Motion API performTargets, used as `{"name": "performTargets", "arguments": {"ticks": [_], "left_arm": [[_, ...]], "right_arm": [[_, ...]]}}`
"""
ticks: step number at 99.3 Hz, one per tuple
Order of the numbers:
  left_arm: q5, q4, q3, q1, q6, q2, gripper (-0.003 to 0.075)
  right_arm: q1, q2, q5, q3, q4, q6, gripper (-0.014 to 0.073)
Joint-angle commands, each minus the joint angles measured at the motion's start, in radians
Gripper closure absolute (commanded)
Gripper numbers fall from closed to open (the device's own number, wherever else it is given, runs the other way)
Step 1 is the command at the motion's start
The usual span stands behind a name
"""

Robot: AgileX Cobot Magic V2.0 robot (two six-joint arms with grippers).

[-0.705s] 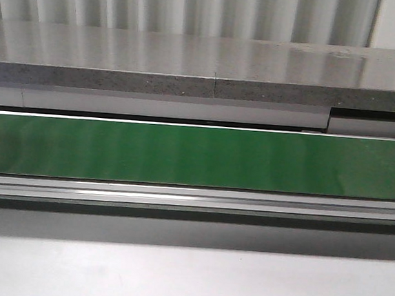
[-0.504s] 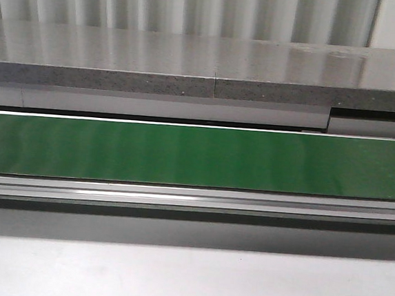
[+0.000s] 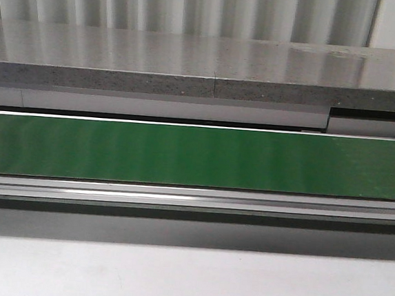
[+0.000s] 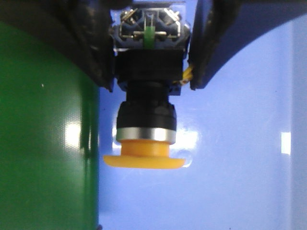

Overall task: Move button from right to left
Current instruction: 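Close the left gripper on the button at the belt end, then carry the button with the left gripper over the blue tray and release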

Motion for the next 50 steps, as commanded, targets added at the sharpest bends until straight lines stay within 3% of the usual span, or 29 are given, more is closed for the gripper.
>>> {"name": "performTargets", "arguments": {"ticks": [1,50], "left_arm": [[-0.079,-0.003,-0.024,0.002,0.025,0.013,0.074],[-0.094,0.008,-0.083,0.038,0.05,0.182,0.074]], "right_arm": [[0.001,0.005,-0.063,-0.027,0.011,-0.006,0.0661],[0.001,0.005,-0.063,-0.027,0.011,-0.006,0.0661]]}}
